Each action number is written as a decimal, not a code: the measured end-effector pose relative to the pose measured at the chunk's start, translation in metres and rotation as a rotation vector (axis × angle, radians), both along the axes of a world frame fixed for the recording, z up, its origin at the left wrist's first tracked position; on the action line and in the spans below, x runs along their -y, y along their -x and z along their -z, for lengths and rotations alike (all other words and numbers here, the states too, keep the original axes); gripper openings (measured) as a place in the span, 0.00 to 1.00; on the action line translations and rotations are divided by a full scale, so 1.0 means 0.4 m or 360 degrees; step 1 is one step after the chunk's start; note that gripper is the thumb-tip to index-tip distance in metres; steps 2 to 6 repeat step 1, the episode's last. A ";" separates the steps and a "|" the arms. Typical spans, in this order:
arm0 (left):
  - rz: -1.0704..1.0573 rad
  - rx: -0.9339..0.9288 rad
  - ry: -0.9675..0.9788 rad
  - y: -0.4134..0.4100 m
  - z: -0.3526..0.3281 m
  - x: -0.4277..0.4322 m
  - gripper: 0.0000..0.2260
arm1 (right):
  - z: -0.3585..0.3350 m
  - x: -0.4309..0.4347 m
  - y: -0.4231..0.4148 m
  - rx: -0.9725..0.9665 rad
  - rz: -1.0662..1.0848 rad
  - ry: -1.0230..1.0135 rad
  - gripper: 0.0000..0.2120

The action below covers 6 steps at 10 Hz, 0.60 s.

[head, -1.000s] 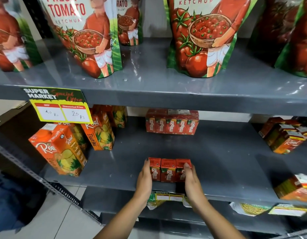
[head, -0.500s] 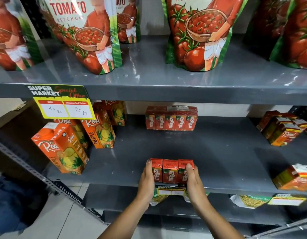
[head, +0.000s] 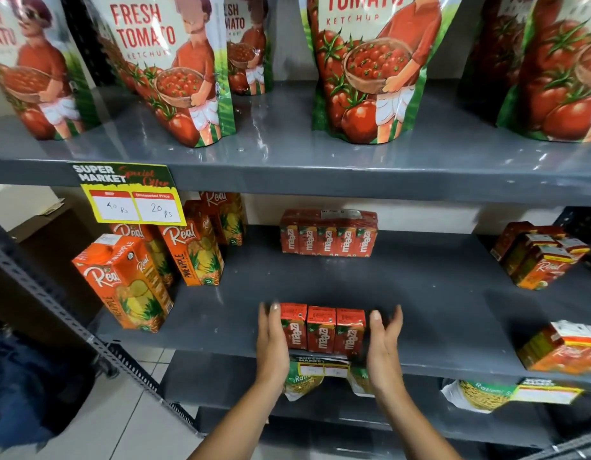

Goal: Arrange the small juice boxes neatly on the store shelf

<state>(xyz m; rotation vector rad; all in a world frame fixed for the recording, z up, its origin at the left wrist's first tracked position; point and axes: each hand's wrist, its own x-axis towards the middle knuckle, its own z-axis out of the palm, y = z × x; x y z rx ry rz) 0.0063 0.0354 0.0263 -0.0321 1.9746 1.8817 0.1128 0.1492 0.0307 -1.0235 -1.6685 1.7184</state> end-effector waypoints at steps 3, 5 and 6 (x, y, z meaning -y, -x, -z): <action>-0.0102 -0.0548 0.0093 -0.050 -0.057 0.027 0.31 | -0.051 -0.019 -0.063 -0.0086 0.0125 -0.0266 0.27; -0.0102 -0.0548 0.0093 -0.050 -0.057 0.027 0.31 | -0.051 -0.019 -0.063 -0.0086 0.0125 -0.0266 0.27; -0.0102 -0.0548 0.0093 -0.050 -0.057 0.027 0.31 | -0.051 -0.019 -0.063 -0.0086 0.0125 -0.0266 0.27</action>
